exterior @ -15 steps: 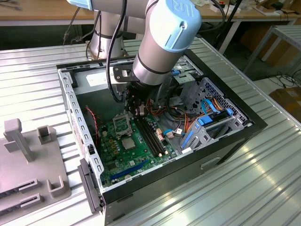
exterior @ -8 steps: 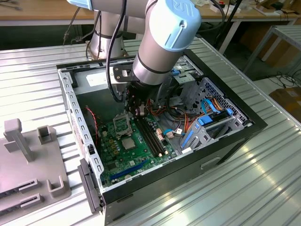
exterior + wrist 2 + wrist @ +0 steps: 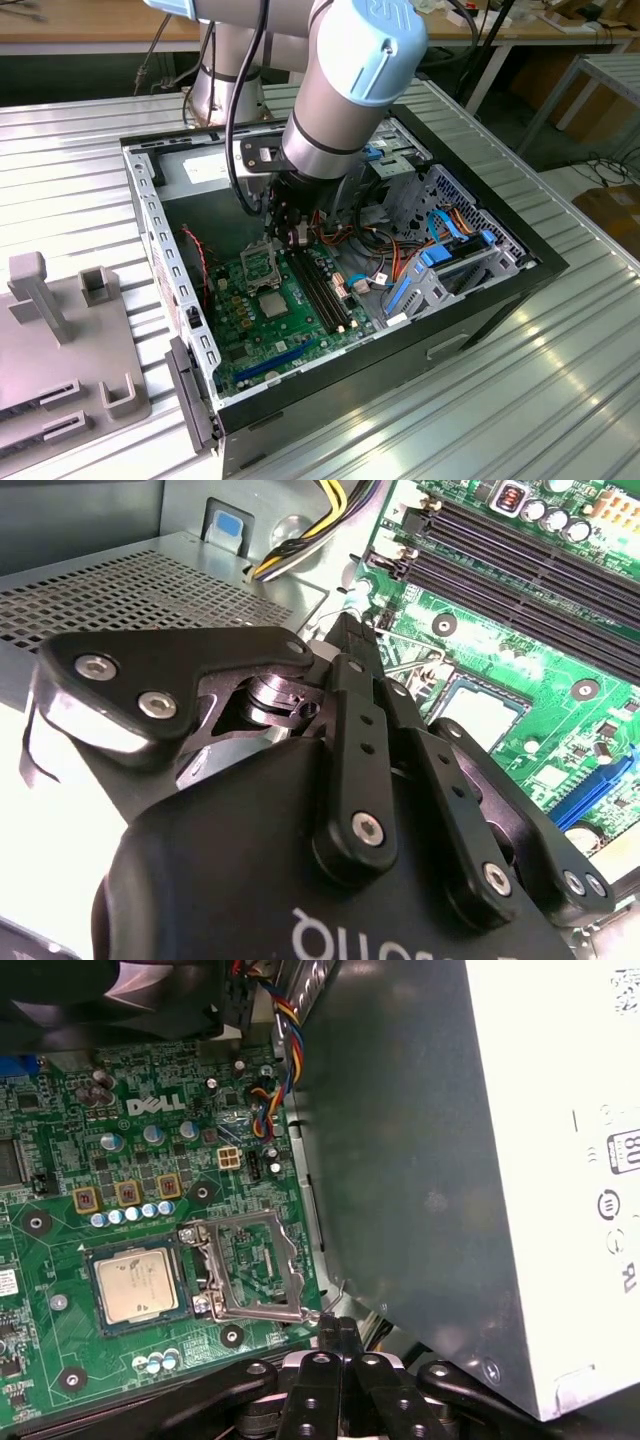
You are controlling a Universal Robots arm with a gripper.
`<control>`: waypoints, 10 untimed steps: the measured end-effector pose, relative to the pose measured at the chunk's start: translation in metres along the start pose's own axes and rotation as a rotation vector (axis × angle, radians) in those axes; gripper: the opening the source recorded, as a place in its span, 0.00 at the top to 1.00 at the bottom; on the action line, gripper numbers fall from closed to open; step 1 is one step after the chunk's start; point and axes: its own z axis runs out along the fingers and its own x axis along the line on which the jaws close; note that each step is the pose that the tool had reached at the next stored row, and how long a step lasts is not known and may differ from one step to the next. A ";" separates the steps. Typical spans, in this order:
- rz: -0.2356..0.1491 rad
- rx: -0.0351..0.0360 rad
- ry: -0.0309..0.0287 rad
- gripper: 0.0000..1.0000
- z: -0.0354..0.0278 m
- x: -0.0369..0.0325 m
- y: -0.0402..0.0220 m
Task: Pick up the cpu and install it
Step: 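Close the cpu cover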
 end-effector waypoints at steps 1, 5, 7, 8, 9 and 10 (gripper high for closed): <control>0.000 0.0002 0.0010 0.89 -0.0002 -0.0001 0.0000; 0.000 0.0011 0.0052 0.89 -0.0009 -0.0002 0.0001; 0.000 0.0015 0.0082 0.89 -0.0013 -0.0002 0.0001; 0.000 0.0018 0.0094 0.89 -0.0014 -0.0003 0.0001; 0.000 0.0021 0.0113 0.89 -0.0015 -0.0002 0.0001; 0.000 0.0024 0.0128 0.89 -0.0016 -0.0002 0.0001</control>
